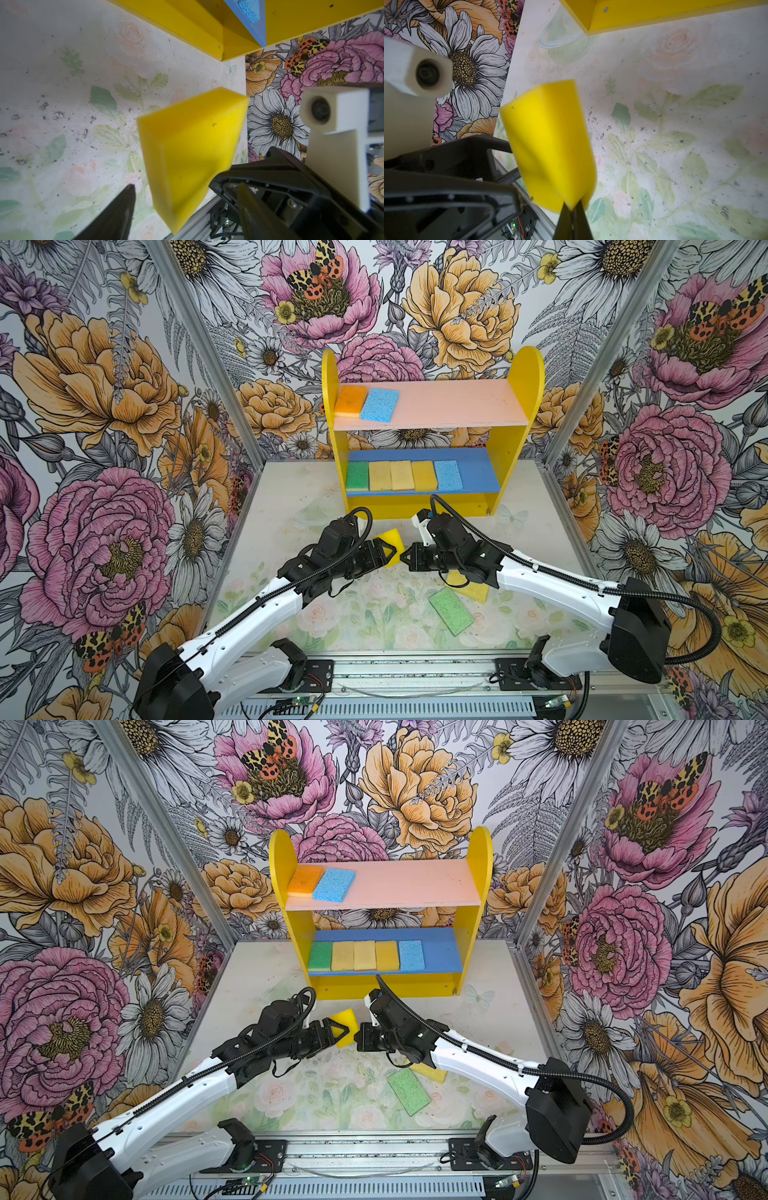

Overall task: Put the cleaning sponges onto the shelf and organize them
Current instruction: 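Grasp the yellow sponge with the right gripper while the left gripper releases it, then carry the yellow sponge up to the pink top shelf while the left gripper withdraws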

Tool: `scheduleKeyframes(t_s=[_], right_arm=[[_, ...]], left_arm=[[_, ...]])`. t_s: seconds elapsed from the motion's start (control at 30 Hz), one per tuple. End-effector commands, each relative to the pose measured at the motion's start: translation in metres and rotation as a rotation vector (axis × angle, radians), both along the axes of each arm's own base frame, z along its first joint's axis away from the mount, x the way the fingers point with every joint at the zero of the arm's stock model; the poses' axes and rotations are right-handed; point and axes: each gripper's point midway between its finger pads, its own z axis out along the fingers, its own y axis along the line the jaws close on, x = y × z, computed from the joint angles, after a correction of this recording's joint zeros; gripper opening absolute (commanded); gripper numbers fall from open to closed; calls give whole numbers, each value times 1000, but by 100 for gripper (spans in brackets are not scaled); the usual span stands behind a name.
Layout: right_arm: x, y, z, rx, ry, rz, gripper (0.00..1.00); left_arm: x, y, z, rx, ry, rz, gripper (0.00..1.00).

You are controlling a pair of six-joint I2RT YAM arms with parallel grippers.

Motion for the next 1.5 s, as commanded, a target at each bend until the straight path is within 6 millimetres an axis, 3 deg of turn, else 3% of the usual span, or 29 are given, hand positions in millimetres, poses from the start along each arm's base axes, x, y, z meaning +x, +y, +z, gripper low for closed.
scheduleKeyframes(t_s=[0.0, 0.33, 0.53, 0.7, 0.8, 0.93, 1.1, 1.23, 1.47], right_arm=[[4, 0, 20, 18, -48, -18, 0], [10, -5, 36, 2, -93, -31, 0], [17, -13, 77, 18, -172, -52, 0], [28, -20, 125, 33, -257, -65, 0], [40, -26, 167, 57, -334, -77, 0], [75, -49, 222, 105, -418, -149, 0], [112, -58, 272, 143, -501, -193, 0], [140, -57, 291, 168, -520, -210, 0], [186, -47, 296, 203, -511, -226, 0]], left_arm=[[3, 8, 22, -37, -54, 11, 99], [-4, 52, 47, -70, -118, 89, 99], [-8, 95, 47, -88, -135, 212, 99], [-10, 103, 28, -107, -83, 217, 99], [-12, 103, 20, -98, -73, 211, 99], [-13, 102, 12, -90, -57, 200, 99], [-16, 101, 5, -88, -43, 183, 99], [-19, 100, -2, -87, -24, 171, 99], [-25, 101, -9, -71, 0, 157, 99]])
